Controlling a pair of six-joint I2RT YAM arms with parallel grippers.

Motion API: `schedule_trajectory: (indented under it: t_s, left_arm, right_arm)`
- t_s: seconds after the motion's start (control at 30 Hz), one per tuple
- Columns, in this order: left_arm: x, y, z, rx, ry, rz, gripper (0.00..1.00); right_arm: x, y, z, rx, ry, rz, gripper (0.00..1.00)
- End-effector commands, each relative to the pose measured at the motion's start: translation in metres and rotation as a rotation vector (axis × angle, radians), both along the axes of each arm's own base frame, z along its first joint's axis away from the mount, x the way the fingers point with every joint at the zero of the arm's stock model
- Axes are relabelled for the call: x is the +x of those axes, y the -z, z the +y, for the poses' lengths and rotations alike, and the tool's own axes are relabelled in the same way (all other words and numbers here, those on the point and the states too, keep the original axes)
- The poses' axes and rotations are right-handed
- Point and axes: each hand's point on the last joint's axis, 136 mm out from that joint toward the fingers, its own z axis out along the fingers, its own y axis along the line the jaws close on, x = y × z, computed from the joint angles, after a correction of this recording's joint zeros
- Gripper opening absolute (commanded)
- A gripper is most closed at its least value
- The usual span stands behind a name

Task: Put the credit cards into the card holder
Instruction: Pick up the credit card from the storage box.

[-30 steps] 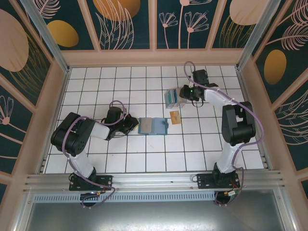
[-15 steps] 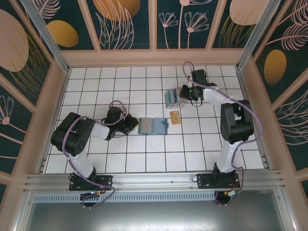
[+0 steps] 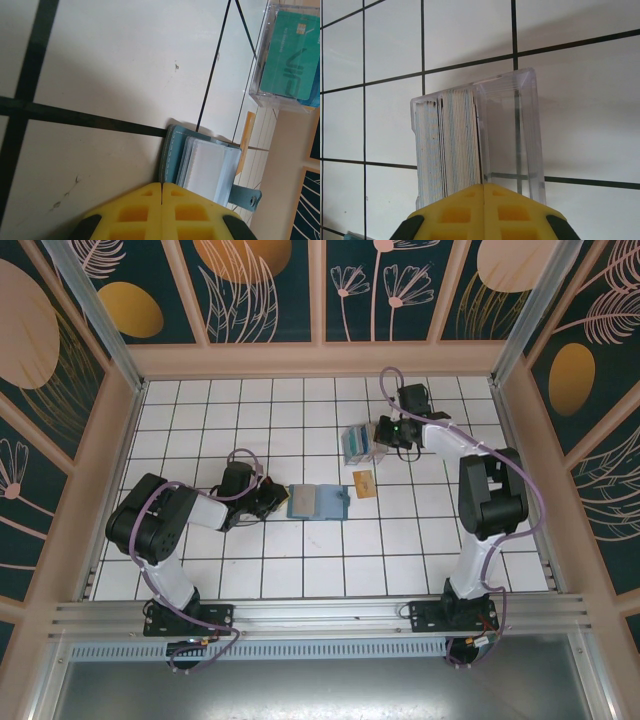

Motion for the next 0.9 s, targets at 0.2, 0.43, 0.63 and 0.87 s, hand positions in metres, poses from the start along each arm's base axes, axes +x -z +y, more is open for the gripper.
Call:
schedule_trajectory:
  t_s: [0.2,0.43,0.63,0.87]
  left_arm:
    - [-0.009,0.021,0.002,0.057,0.018,0.048,0.00]
    - [-0.005,0.015,0.001,0.065,0.025,0.026,0.00]
    - [-0.004,0.011,0.001,0.078,0.042,0.000,0.00]
    - [-0.006,0.015,0.002,0.099,0.058,0.008,0.00]
  right_arm:
    - [-0.005,-0.027,-0.007,-0.018,0.010,-0.076,0.00]
    - [-0.015,-0.052,-0.018,-0.036,0.046,-0.140,0.00]
    - [-0.038,-0.075,-0.025,-0.024,0.064,-0.155,0.00]
    - [-0.099,-0.076,0.041,0.170,-0.156,-0.074,0.00]
